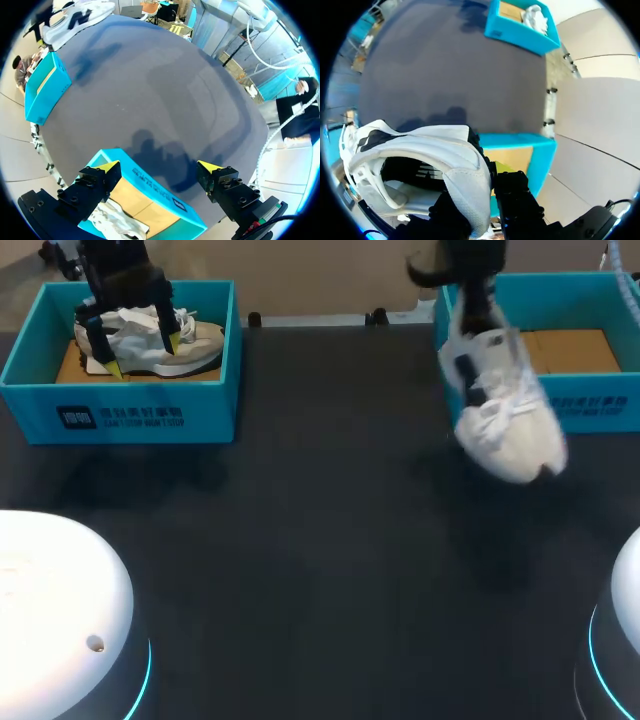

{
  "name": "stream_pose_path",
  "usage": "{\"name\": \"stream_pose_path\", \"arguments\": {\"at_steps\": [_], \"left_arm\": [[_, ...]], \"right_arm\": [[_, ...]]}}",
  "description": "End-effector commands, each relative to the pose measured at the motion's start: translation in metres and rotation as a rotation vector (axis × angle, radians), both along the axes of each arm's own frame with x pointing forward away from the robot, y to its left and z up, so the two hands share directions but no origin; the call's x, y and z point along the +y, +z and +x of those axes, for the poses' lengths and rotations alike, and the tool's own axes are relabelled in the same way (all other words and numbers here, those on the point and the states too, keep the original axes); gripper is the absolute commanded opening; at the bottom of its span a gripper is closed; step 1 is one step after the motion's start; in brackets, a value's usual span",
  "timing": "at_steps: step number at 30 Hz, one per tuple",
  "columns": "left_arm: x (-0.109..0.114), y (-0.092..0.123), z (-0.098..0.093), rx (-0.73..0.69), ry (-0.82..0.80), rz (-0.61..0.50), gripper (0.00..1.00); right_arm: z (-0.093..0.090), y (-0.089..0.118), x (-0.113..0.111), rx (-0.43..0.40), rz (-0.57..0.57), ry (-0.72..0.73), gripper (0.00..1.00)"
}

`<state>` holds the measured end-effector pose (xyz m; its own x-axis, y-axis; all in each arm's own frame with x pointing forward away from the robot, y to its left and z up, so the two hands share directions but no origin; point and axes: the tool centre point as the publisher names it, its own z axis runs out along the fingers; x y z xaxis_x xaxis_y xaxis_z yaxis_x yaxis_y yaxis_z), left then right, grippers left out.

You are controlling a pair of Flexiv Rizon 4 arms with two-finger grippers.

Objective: Take the shoe out of the shoebox, open the shoe tongue, remove and reinsert the insole, then place the shoe into the shoebox

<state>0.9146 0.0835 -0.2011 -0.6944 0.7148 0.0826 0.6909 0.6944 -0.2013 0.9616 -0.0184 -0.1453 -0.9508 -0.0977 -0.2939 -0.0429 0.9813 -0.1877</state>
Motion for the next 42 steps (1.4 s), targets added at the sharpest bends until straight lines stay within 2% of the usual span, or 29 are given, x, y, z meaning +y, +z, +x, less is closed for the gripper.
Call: {"name": "stream_pose_path", "arguments": {"at_steps": [1,7,11,13,27,30,31,32,33,35,37,42], "left_arm": [[0.000,0.000,0.001,0.001,-0.001,0.003,1.00],[0.000,0.000,0.001,0.001,-0.001,0.003,1.00],[0.000,0.000,0.001,0.001,-0.001,0.003,1.00],[0.000,0.000,0.001,0.001,-0.001,0.003,1.00],[0.000,0.000,0.001,0.001,-0.001,0.003,1.00],[0.000,0.000,0.001,0.001,-0.001,0.003,1.00],[0.000,0.000,0.001,0.001,-0.001,0.003,1.00],[0.000,0.000,0.001,0.001,-0.001,0.003,1.00],[0.000,0.000,0.001,0.001,-0.001,0.003,1.00],[0.000,0.000,0.001,0.001,-0.001,0.003,1.00],[0.000,0.000,0.001,0.001,-0.001,0.003,1.00],[0.000,0.000,0.001,0.001,-0.001,0.003,1.00]], "right_arm": [[0.027,0.020,-0.063,0.013,0.025,0.024,0.00],[0.074,0.037,-0.114,-0.007,-0.014,0.081,0.00],[0.113,0.043,-0.142,-0.035,0.030,0.106,0.00],[0.133,0.041,-0.154,-0.013,0.070,0.101,0.00],[0.133,0.041,-0.154,-0.013,0.070,0.101,0.00],[0.159,0.040,-0.150,-0.021,0.095,0.079,0.00],[0.176,0.038,-0.149,-0.030,0.093,0.074,0.00],[0.179,0.038,-0.149,-0.030,0.089,0.070,0.00],[0.198,0.038,-0.150,-0.011,0.062,0.071,0.00],[0.216,0.038,-0.154,-0.020,0.055,0.081,0.00],[0.229,0.036,-0.157,-0.018,0.014,0.104,0.00],[0.251,0.021,-0.174,-0.007,0.021,0.139,0.00]]}}
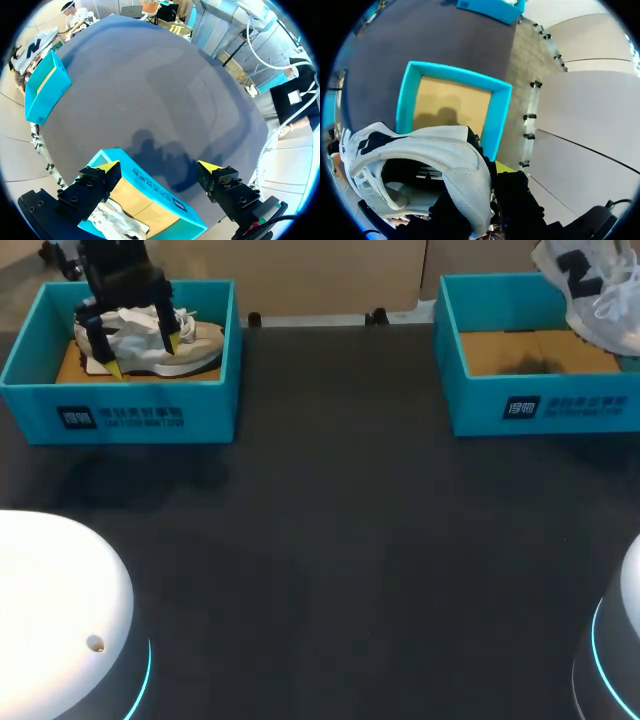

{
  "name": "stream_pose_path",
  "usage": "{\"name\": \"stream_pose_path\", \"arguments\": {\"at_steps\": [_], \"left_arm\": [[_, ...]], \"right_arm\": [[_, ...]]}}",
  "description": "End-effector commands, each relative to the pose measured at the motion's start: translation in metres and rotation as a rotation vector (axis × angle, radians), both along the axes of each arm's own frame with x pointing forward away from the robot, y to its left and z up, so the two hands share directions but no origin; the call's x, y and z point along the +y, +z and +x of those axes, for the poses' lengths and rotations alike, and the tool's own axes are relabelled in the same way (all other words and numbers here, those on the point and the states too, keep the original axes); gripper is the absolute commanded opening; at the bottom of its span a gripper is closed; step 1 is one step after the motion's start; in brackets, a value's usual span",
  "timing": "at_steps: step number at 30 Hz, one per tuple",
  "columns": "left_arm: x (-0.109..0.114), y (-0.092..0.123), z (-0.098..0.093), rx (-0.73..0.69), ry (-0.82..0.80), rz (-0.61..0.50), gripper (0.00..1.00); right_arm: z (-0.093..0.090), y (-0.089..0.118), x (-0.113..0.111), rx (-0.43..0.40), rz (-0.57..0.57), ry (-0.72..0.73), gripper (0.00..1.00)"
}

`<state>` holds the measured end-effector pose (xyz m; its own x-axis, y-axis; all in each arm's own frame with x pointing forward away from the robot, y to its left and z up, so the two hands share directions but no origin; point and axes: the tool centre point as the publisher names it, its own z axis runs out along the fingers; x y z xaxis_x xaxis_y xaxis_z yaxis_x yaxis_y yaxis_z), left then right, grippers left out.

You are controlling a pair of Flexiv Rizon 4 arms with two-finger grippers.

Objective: Take the shoe out of the shoebox, open the shoe tongue, remove and reinsert the insole, then place the shoe into the shoebox

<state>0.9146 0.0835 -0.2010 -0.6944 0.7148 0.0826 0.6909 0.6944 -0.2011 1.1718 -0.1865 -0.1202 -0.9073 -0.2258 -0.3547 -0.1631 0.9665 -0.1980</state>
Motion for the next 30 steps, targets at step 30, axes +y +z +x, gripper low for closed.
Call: {"name": "stream_pose_path", "arguments": {"at_steps": [30], "left_arm": [[0.000,0.000,0.001,0.001,-0.001,0.003,1.00]], "right_arm": [[-0.023,-0.046,-0.085,0.078,0.205,-1.141,0.00]]}}
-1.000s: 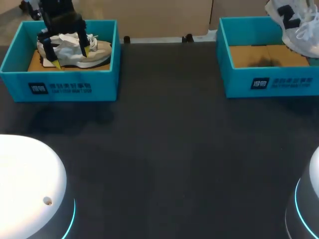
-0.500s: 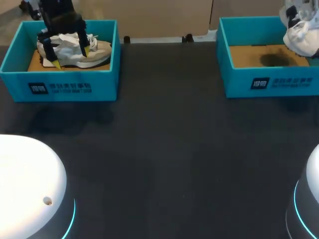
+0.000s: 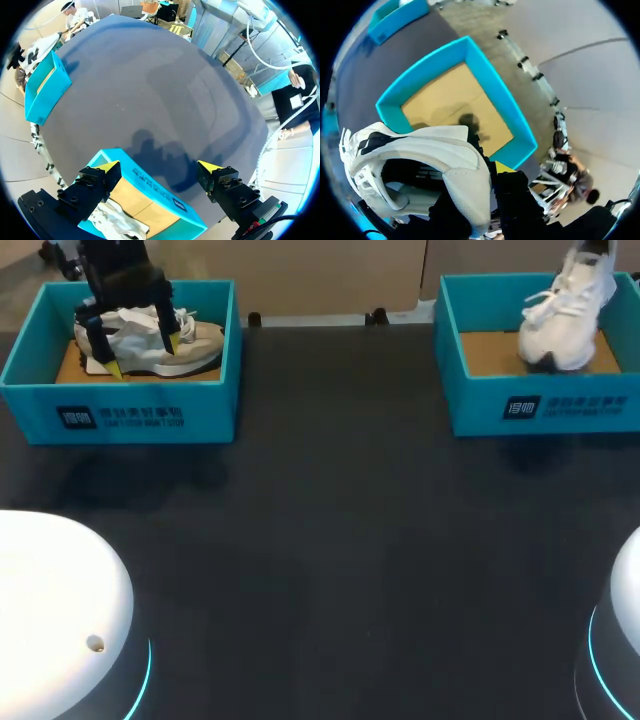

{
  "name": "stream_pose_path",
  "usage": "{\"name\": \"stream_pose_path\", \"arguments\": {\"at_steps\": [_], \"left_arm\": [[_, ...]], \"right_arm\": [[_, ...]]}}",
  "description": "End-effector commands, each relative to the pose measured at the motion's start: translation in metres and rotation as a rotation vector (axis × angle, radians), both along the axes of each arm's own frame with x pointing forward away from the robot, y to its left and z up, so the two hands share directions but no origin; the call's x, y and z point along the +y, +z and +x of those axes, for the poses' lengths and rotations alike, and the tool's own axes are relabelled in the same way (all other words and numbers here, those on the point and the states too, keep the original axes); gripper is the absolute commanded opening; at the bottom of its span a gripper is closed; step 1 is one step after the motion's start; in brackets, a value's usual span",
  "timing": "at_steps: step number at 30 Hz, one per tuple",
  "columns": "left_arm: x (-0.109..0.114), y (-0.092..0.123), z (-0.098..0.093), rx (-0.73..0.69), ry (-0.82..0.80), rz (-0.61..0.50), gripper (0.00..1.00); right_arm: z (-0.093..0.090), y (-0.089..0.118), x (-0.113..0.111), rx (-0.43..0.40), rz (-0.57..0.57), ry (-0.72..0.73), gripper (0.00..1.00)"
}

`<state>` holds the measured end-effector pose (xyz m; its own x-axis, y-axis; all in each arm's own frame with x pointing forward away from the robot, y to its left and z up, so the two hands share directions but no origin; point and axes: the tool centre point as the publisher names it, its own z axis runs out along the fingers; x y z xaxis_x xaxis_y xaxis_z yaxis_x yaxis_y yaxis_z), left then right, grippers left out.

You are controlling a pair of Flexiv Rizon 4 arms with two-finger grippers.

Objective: Take the shoe out of the shoebox, open the shoe tongue, remove and reinsert the insole, then place the shoe into the shoebox

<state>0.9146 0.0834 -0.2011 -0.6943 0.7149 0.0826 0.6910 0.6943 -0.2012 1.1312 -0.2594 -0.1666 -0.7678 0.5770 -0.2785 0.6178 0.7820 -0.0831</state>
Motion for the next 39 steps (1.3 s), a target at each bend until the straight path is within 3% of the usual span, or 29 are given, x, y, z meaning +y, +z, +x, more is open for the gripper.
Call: {"name": "stream_pose_path", "arguments": {"at_steps": [1,9,24,32,39], "left_arm": [[0.000,0.000,0.001,0.001,-0.001,0.003,1.00],[0.000,0.000,0.001,0.001,-0.001,0.003,1.00],[0.000,0.000,0.001,0.001,-0.001,0.003,1.00],[0.000,0.000,0.001,0.001,-0.001,0.003,1.00],[0.000,0.000,0.001,0.001,-0.001,0.003,1.00]], "right_arm": [[0.019,-0.002,-0.020,0.020,0.072,-0.375,0.00],[0.005,-0.013,-0.062,-0.041,0.055,-0.827,0.00],[0.006,-0.014,-0.063,-0.050,0.072,-0.843,0.00],[-0.007,-0.041,-0.088,-0.092,0.148,-0.980,0.00],[-0.015,-0.057,-0.087,-0.080,0.037,-0.996,0.00]]}}
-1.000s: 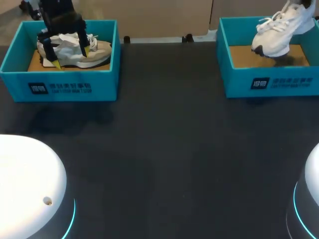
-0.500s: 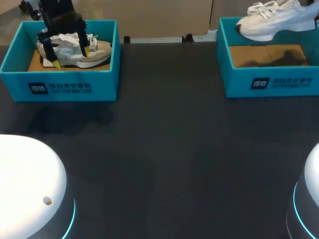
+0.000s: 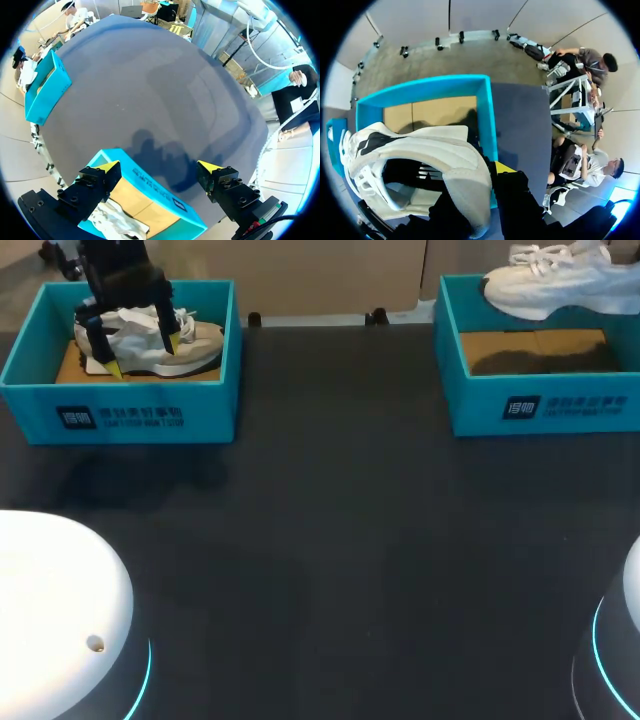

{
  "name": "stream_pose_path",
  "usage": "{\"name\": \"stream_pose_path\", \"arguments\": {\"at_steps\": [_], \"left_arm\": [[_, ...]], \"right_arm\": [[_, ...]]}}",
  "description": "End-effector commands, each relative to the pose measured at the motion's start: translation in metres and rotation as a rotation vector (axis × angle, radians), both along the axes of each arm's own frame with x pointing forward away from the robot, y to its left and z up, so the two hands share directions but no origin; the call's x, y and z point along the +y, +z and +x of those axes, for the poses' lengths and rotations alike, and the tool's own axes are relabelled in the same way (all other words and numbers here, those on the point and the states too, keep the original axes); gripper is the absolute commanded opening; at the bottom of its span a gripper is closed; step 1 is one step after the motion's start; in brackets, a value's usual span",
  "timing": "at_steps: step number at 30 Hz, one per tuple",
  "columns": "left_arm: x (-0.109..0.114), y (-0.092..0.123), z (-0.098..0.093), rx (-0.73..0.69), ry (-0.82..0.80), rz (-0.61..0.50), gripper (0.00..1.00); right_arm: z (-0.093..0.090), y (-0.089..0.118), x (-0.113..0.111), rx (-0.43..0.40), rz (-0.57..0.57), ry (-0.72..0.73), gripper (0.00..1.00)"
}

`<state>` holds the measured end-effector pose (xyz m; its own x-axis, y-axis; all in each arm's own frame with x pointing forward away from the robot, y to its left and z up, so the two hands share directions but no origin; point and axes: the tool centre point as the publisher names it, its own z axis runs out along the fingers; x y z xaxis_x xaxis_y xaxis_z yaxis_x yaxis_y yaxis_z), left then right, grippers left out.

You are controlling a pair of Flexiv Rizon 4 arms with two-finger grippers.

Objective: Take the shoe out of the shoebox, open the shoe tongue, remove and reinsert the insole, then place the shoe into the shoebox

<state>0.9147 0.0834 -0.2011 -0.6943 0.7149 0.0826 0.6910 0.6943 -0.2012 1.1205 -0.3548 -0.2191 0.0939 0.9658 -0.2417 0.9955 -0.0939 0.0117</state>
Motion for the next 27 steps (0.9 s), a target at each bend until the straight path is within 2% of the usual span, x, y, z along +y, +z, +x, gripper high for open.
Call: {"name": "stream_pose_path", "arguments": {"at_steps": [1,12,13,17,27], "left_arm": [[0.000,0.000,0.001,0.001,-0.001,0.003,1.00],[0.000,0.000,0.001,0.001,-0.001,0.003,1.00],[0.000,0.000,0.001,0.001,-0.001,0.003,1.00],[0.000,0.000,0.001,0.001,-0.001,0.003,1.00],[0.000,0.000,0.001,0.001,-0.001,0.003,1.00]], "right_arm": [[-0.004,-0.004,0.008,0.014,-0.036,0.000,0.00],[-0.004,-0.004,0.008,0.014,-0.036,0.000,0.00],[-0.004,-0.004,0.011,0.016,-0.061,0.005,0.00],[-0.001,-0.013,0.016,-0.004,-0.098,0.035,0.00],[-0.003,-0.036,0.013,-0.040,-0.097,0.012,0.00]]}}
